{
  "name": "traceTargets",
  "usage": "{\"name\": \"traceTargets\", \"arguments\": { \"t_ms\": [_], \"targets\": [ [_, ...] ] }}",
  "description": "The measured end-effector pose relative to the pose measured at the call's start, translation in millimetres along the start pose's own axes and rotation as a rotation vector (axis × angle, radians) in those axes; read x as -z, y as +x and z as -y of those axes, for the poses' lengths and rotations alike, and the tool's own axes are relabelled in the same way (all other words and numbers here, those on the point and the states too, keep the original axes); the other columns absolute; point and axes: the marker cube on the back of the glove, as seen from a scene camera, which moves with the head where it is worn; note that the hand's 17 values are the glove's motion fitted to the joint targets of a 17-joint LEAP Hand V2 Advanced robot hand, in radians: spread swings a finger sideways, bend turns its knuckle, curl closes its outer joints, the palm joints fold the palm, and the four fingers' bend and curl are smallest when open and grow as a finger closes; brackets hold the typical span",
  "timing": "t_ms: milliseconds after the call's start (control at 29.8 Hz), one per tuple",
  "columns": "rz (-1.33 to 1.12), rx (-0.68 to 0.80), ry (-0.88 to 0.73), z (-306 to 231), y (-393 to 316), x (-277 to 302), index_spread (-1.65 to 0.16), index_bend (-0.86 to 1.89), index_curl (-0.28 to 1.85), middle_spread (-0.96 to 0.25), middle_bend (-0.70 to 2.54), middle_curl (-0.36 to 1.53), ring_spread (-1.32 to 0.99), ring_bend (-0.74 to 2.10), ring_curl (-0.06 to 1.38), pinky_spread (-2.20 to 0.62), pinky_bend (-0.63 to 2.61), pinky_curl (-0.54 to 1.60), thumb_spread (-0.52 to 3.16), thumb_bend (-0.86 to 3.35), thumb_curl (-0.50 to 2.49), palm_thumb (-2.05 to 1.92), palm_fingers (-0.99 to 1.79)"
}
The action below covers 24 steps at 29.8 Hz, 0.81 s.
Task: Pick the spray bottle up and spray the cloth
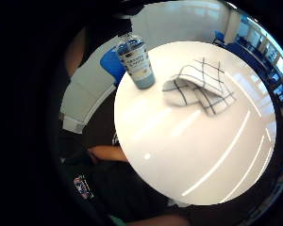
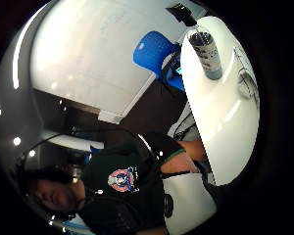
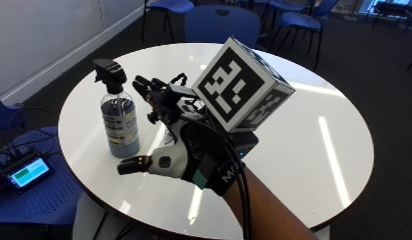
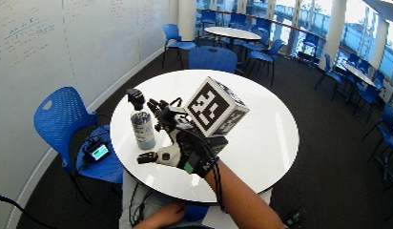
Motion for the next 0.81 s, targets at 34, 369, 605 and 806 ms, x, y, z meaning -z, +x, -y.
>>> {"name": "traceTargets", "arguments": {
  "t_ms": [34,369,605,806],
  "targets": [
    [-0.017,0.001,0.003,-3,-2,0,-0.46,0.16,0.2,-0.01,0.21,0.35,0.0,0.39,0.32,0.24,0.48,0.34,0.91,-0.03,0.36,0.52,0.15],
    [-0.119,0.038,-0.021,-26,-14,-14,-0.46,0.17,0.23,-0.02,0.22,0.35,0.01,0.34,0.3,0.25,0.41,0.33,0.93,-0.03,0.35,0.54,0.19],
    [-0.154,0.037,-0.083,-36,-16,-29,-0.46,0.18,0.25,-0.02,0.21,0.35,0.01,0.31,0.29,0.26,0.37,0.32,0.95,-0.03,0.34,0.55,0.23],
    [-0.182,0.044,-0.144,-44,-21,-43,-0.46,0.17,0.26,-0.02,0.23,0.35,0.01,0.28,0.28,0.26,0.33,0.31,0.97,-0.02,0.34,0.56,0.26]
  ]
}}
